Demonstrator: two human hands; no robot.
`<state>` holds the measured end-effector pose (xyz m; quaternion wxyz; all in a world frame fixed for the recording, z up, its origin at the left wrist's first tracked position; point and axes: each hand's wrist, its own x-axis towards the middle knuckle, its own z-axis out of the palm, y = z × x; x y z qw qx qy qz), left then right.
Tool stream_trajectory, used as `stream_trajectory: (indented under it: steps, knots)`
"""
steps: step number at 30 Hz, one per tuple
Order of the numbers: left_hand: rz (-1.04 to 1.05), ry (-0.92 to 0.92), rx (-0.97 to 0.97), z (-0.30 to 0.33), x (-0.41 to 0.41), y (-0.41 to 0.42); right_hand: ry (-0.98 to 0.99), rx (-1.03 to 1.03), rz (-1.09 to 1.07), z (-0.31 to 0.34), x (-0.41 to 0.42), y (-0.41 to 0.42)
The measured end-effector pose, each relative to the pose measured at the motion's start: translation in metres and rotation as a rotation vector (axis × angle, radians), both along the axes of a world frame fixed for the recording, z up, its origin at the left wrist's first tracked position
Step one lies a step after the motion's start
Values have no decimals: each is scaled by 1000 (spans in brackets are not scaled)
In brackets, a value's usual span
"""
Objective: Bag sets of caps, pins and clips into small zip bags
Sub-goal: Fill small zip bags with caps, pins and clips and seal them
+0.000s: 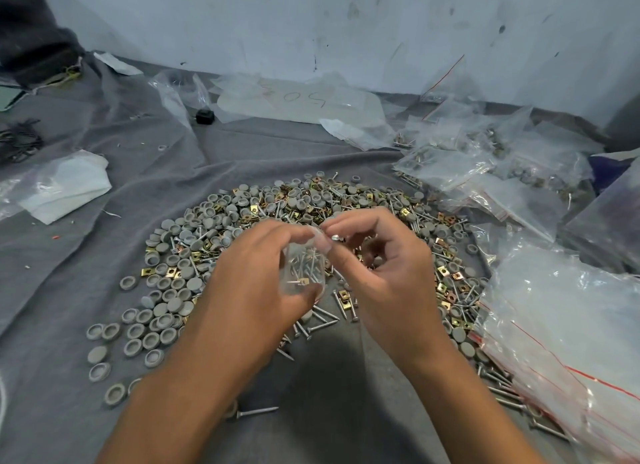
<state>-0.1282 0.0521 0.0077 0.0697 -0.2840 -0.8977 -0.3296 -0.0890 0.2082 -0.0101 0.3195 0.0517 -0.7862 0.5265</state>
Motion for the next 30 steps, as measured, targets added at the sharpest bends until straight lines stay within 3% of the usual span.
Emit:
stream_trajectory:
  steps: [10,18,22,27,30]
  knots:
    - [-61,82,78,12,1,-13,189,-76,-22,7,3,-4]
    - [-79,80,57,12,2,-17,259,144,-45,10,5,-11]
    - [-82,90,59,13,2,-16,121,307,-69,5,5,-12]
    - [-63,61,34,15,2,-18,46,254,-99,7,1,3]
    - [-64,51,34,16,2,-20,-382,469,61,-4,1,20]
